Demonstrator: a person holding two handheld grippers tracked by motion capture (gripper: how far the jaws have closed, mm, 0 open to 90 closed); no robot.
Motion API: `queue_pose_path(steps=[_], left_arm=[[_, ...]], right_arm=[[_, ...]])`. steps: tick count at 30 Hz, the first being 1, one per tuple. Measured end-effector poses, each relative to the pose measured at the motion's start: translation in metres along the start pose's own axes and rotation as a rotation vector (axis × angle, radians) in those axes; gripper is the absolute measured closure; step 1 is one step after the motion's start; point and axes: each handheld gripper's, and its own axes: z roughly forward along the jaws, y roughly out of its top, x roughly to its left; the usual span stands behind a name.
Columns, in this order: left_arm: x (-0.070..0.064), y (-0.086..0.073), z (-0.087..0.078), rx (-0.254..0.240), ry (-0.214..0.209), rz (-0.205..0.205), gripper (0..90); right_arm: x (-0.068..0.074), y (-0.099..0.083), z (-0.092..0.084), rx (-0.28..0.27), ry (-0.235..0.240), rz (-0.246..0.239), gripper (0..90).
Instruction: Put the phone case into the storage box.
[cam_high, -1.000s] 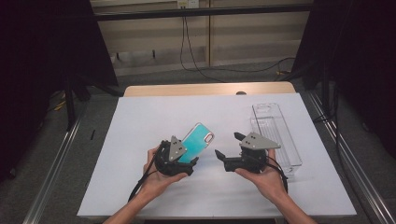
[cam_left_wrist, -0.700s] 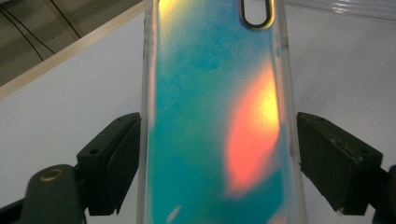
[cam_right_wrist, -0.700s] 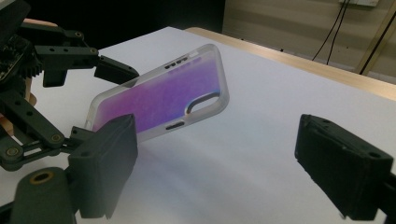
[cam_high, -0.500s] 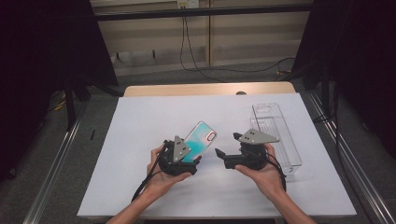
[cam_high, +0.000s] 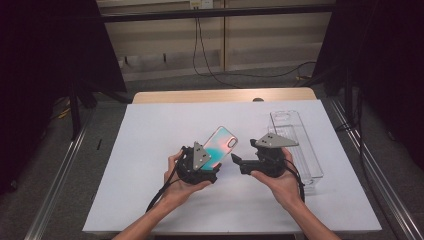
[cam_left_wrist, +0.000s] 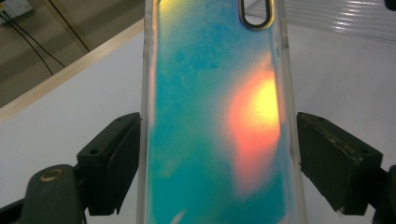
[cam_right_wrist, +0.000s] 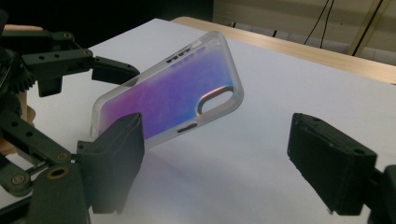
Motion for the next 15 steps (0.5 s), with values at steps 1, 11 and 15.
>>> queue_pose_path(steps=[1, 11, 15], left_arm=[[-0.001, 0.0, 0.001, -0.001, 0.002, -0.003, 17.4], [-0.003, -0.001, 0.007, -0.019, 0.031, -0.006, 17.4], [-0.002, 0.0, 0.004, -0.032, 0.044, -0.004, 17.4]], right_arm=[[-0.001, 0.0, 0.0, -0.002, -0.004, 0.003, 19.2], [-0.006, 0.001, 0.008, 0.018, -0.037, 0.005, 14.2], [-0.007, 0.002, 0.01, 0.028, -0.025, 0.019, 17.2]])
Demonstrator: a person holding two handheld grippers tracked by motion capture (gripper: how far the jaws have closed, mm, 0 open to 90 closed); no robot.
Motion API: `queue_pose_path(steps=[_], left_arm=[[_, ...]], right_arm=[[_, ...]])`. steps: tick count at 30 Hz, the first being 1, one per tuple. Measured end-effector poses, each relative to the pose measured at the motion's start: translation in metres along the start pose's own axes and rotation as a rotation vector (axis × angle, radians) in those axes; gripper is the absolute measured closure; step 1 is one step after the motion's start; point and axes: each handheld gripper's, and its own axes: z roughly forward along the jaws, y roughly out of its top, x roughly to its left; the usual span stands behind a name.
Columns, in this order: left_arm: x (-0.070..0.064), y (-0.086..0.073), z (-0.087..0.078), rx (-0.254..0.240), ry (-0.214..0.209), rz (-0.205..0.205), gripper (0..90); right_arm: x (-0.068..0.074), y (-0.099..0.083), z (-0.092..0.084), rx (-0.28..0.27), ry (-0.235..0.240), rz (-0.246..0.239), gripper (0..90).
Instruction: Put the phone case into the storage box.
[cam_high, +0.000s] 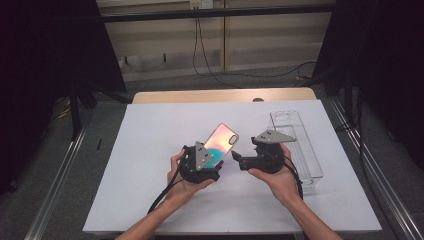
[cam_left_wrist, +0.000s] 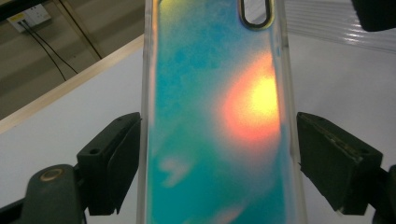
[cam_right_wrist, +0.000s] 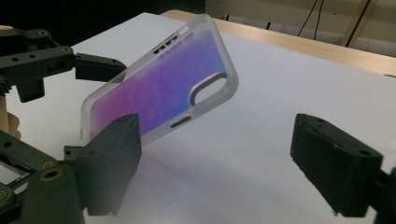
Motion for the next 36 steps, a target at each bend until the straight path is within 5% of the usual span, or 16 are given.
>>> queue_pose_path(steps=[19, 28, 36], left_arm=[[-0.003, 0.003, 0.004, -0.03, 0.059, 0.019, 17.4], [-0.005, 0.004, 0.004, -0.04, 0.071, 0.031, 17.4], [-0.004, 0.005, 0.004, -0.043, 0.079, 0.029, 17.4]], right_arm=[[-0.004, 0.02, 0.004, 0.059, -0.009, 0.098, 42.3], [-0.009, 0.025, 0.011, 0.105, 0.017, 0.186, 58.9], [-0.011, 0.031, 0.018, 0.126, 0.035, 0.221, 64.5]])
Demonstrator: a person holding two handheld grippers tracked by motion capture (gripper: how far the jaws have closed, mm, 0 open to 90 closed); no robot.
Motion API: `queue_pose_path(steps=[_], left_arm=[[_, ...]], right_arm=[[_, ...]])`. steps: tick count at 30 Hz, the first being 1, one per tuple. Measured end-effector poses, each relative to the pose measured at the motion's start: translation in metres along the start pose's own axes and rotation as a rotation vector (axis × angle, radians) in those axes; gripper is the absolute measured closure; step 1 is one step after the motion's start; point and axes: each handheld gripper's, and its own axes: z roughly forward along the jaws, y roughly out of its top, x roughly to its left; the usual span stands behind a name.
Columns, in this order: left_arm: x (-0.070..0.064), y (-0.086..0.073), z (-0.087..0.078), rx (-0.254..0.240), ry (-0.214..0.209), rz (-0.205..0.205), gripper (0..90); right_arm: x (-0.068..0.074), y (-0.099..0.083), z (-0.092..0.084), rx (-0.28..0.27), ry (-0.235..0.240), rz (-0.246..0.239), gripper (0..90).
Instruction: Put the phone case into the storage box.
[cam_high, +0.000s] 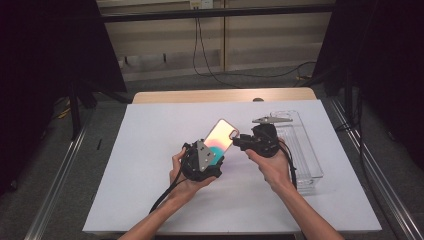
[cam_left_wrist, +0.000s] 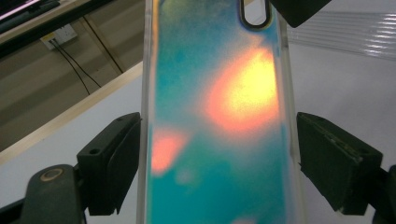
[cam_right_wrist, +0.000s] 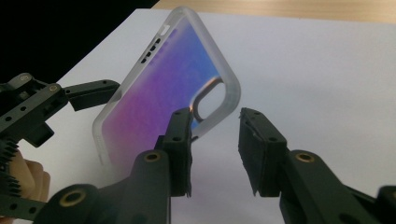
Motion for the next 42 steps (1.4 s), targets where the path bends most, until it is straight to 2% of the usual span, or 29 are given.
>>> queue_pose_path(steps=[8, 21, 25, 28, 34, 42], left_arm=[[0.0, 0.0, 0.001, 0.004, -0.007, 0.005, 17.4], [-0.003, -0.001, 0.002, 0.003, 0.002, 0.016, 17.4], [-0.004, -0.001, 0.003, 0.0, -0.002, 0.007, 17.4], [-0.002, -0.002, 0.004, 0.007, 0.0, 0.01, 17.4], [-0.003, -0.002, 0.005, 0.009, 0.01, 0.012, 17.3], [0.0, -0.005, 0.015, 0.024, 0.009, -0.015, 17.2]], right_arm=[[-0.003, 0.004, 0.006, 0.032, 0.034, 0.053, 62.9], [-0.007, 0.005, 0.009, 0.048, 0.056, 0.11, 68.6], [-0.006, 0.005, 0.009, 0.045, 0.06, 0.118, 70.0], [-0.005, 0.004, 0.01, 0.038, 0.08, 0.141, 72.9], [-0.005, 0.004, 0.01, 0.033, 0.083, 0.157, 75.3], [-0.001, 0.004, 0.01, 0.013, 0.078, 0.189, 80.6]])
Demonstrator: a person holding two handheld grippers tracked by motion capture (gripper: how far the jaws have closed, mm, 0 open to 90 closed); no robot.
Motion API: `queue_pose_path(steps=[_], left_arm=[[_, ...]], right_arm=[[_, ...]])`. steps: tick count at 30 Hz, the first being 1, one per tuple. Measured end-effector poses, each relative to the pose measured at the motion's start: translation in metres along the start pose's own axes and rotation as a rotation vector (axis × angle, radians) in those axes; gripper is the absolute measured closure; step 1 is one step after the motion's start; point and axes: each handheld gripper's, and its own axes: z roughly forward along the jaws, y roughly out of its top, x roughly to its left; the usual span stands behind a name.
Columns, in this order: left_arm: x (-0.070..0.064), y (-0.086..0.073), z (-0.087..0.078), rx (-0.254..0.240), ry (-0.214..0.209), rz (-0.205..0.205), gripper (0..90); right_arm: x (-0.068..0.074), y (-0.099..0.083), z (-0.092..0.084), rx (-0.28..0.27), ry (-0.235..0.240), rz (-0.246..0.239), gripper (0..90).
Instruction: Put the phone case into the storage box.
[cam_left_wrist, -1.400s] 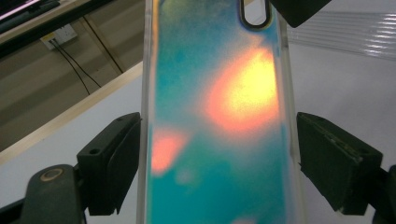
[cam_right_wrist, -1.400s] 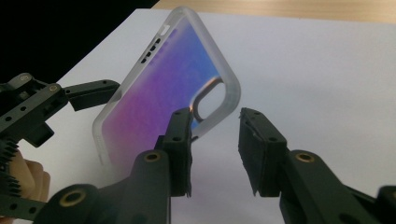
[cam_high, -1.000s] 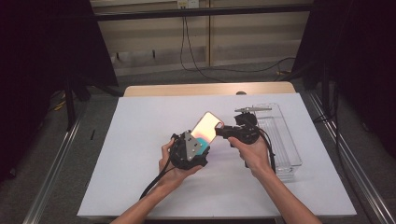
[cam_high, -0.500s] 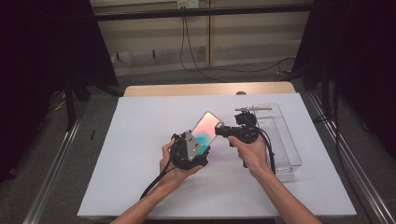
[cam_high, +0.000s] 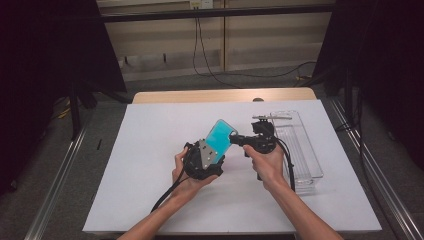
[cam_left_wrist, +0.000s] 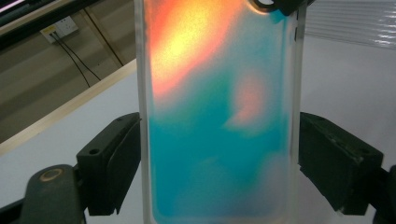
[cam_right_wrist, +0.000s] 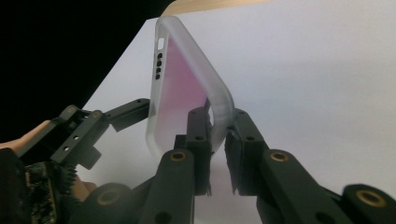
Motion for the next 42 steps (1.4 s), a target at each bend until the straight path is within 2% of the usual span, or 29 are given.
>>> queue_pose_path(steps=[6, 11, 17, 21, 23, 24, 25, 28, 31, 34, 39, 42], left_arm=[[0.005, 0.0, 0.002, -0.015, -0.001, -0.025, 16.9], [0.009, 0.0, 0.004, -0.013, -0.044, -0.05, 15.3], [0.012, 0.0, 0.005, -0.017, -0.042, -0.061, 7.6], [0.015, 0.001, 0.003, -0.03, -0.079, -0.087, 5.0], [0.018, 0.002, 0.002, -0.04, -0.108, -0.12, 5.3], [0.019, 0.003, 0.001, -0.042, -0.103, -0.103, 5.3], [0.019, 0.003, 0.0, -0.046, -0.079, -0.089, 5.3], [0.022, 0.002, 0.0, -0.033, -0.111, -0.113, 4.8], [0.021, 0.003, -0.002, -0.032, -0.088, -0.082, 2.6], [0.025, 0.004, -0.006, -0.035, -0.096, -0.098, 3.5], [0.029, 0.002, -0.009, 0.024, -0.085, -0.094, 3.0], [0.034, 0.0, -0.014, 0.022, -0.126, -0.141, 2.5]], right_arm=[[0.004, 0.002, 0.0, -0.011, 0.039, 0.016, 82.7], [0.007, 0.002, -0.002, -0.02, 0.029, -0.01, 83.5], [0.009, 0.003, -0.002, -0.029, 0.027, -0.024, 83.7], [0.008, 0.004, -0.002, -0.031, 0.011, -0.031, 83.9], [0.006, 0.005, -0.002, -0.036, 0.004, -0.027, 83.9], [0.005, 0.005, -0.003, -0.038, 0.005, -0.026, 83.9], [0.004, 0.006, -0.004, -0.039, 0.003, -0.027, 84.0], [0.002, 0.007, -0.006, -0.046, -0.004, -0.033, 84.0], [-0.002, 0.009, -0.009, -0.054, -0.01, -0.033, 84.1], [-0.004, 0.01, -0.013, -0.067, 0.0, -0.036, 84.1], [-0.006, 0.01, -0.015, -0.075, -0.008, -0.052, 84.1], [-0.006, 0.01, -0.016, -0.086, -0.017, -0.063, 84.1]])
